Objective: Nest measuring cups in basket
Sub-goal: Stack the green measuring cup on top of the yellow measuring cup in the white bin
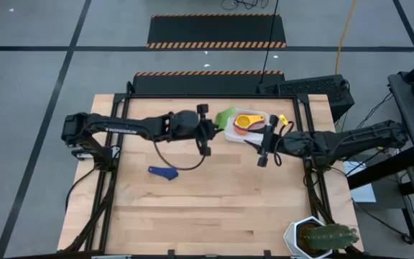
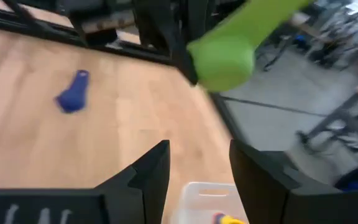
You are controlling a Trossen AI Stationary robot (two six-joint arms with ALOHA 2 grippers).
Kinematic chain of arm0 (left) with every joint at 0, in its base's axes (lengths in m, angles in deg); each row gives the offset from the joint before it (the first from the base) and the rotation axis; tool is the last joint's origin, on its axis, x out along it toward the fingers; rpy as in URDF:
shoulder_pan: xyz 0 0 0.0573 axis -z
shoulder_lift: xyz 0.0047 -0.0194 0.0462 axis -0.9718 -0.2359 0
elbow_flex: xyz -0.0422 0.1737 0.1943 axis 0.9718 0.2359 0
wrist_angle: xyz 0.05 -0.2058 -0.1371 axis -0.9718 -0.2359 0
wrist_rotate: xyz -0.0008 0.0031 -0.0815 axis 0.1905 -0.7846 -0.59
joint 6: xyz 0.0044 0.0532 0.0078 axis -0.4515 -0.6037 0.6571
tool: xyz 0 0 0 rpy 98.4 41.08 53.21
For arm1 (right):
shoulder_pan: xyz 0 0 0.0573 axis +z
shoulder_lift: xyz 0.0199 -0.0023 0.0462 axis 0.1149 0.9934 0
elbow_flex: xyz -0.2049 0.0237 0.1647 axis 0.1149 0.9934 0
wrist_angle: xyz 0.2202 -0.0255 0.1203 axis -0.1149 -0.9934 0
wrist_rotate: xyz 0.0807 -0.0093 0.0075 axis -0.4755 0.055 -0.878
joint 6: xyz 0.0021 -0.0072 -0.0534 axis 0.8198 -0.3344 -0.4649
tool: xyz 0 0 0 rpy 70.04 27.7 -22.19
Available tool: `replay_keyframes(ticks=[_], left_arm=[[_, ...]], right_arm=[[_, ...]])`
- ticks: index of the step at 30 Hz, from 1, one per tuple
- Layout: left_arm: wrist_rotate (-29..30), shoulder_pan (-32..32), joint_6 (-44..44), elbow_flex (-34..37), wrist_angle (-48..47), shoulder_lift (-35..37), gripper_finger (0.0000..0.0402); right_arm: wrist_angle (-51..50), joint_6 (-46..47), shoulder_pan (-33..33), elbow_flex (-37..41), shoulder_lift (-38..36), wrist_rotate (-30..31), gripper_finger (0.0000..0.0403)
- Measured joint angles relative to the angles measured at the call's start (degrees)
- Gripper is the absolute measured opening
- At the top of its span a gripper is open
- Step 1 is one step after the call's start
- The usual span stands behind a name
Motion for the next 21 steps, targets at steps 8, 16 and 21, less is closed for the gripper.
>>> replay_keyframes(ticks=[8,16,21], left_arm=[[-0.1,-3.4,-2.0,-13.5,-2.7,-12.1,0.0016],[0.0,-5.6,2.2,-28.8,-5.3,-27.3,0.0014],[0.1,-6.4,7.5,-36.2,-6.3,-34.5,0.002]], right_arm=[[-3.5,-3.4,4.0,0.0,-3.3,19.6,0.0162],[-7.4,-3.0,8.3,0.0,-9.9,24.1,0.0162],[-9.1,-3.0,9.6,0.0,-13.2,25.2,0.0162]])
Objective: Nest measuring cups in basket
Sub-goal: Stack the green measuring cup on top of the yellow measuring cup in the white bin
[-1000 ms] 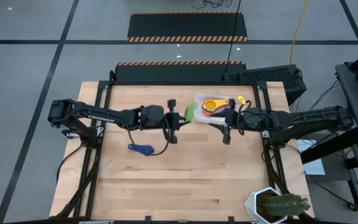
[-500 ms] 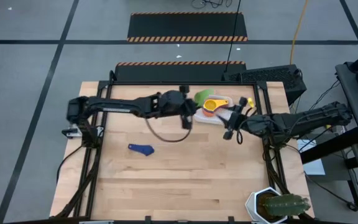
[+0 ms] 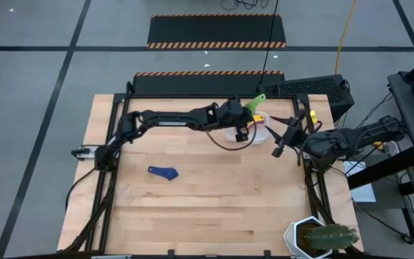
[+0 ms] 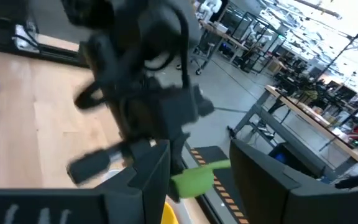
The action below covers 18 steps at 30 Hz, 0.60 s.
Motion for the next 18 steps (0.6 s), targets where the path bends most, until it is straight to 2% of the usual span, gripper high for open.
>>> replay_keyframes(ticks=[7,18], left_arm=[[-0.1,-0.4,2.2,-2.6,-3.7,-4.0,0.0014],[-2.5,-1.5,4.6,-2.3,-8.4,-4.1,0.0022]], right_arm=[[-0.8,0.6,1.6,0.0,-3.2,0.3,0.0162],[-1.3,1.3,1.7,0.0,-3.8,0.0,0.0162]])
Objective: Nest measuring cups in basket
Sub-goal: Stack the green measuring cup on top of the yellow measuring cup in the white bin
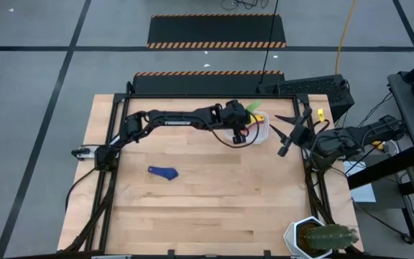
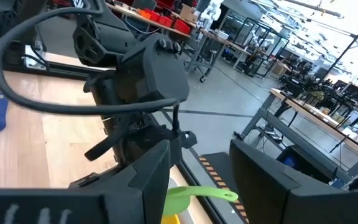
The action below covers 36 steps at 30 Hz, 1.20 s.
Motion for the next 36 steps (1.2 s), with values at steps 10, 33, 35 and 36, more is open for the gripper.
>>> replay_keyframes(ticks=[10,33,35,36], left_arm=[[-2.2,-0.5,-1.8,0.0,-1.6,-0.8,0.0033],[-8.3,-1.7,-1.7,0.0,-2.7,-2.1,0.0056],[-8.3,-1.8,-1.7,0.0,-2.7,-2.1,0.0075],[-8.3,-1.8,-1.7,0.0,-2.7,-2.1,0.0085]], right_arm=[[-0.2,0.0,1.0,0.0,0.1,-0.1,0.0162],[-0.2,0.0,1.0,0.0,0.1,-0.1,0.0162],[-0.2,0.0,1.0,0.0,0.1,-0.1,0.0162],[-0.2,0.0,1.0,0.0,0.1,-0.1,0.0162]])
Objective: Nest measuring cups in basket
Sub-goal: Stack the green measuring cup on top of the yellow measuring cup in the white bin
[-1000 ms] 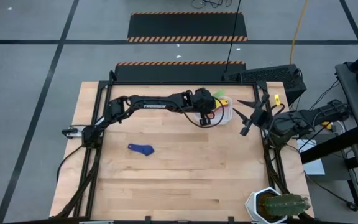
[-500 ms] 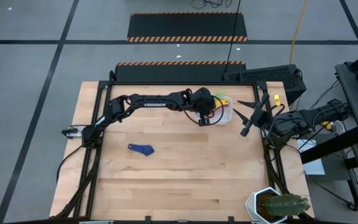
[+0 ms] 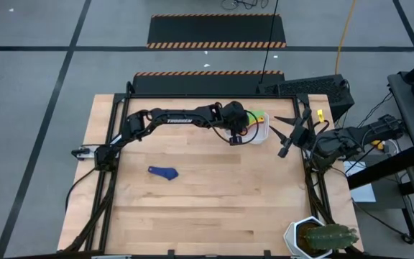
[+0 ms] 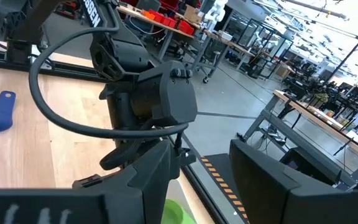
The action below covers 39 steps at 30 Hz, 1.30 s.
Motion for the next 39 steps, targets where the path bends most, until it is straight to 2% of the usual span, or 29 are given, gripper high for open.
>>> replay_keyframes(ticks=[5,10,18,23,30,39], left_arm=[[0.2,0.0,0.4,0.0,0.0,0.0,0.0132],[0.5,0.1,0.5,0.0,-0.1,0.3,0.0157],[0.3,0.2,0.3,0.0,0.1,0.5,0.0161],[-3.2,-0.7,3.4,0.0,0.7,0.2,0.0161],[-6.1,-0.7,3.0,0.0,2.9,0.1,0.0161],[-7.6,-1.6,3.0,0.0,3.2,0.1,0.0161]], right_arm=[[0.0,0.0,0.0,0.0,0.0,0.0,0.0162],[0.0,0.0,0.0,0.0,0.0,0.0,0.0162],[0.0,0.0,0.0,0.0,0.0,-0.1,0.0162],[0.0,0.2,0.0,0.0,0.0,-0.1,0.0162],[0.0,0.4,0.0,0.0,0.0,-0.1,0.0162],[0.0,1.0,0.0,0.0,0.0,-0.3,0.0162]])
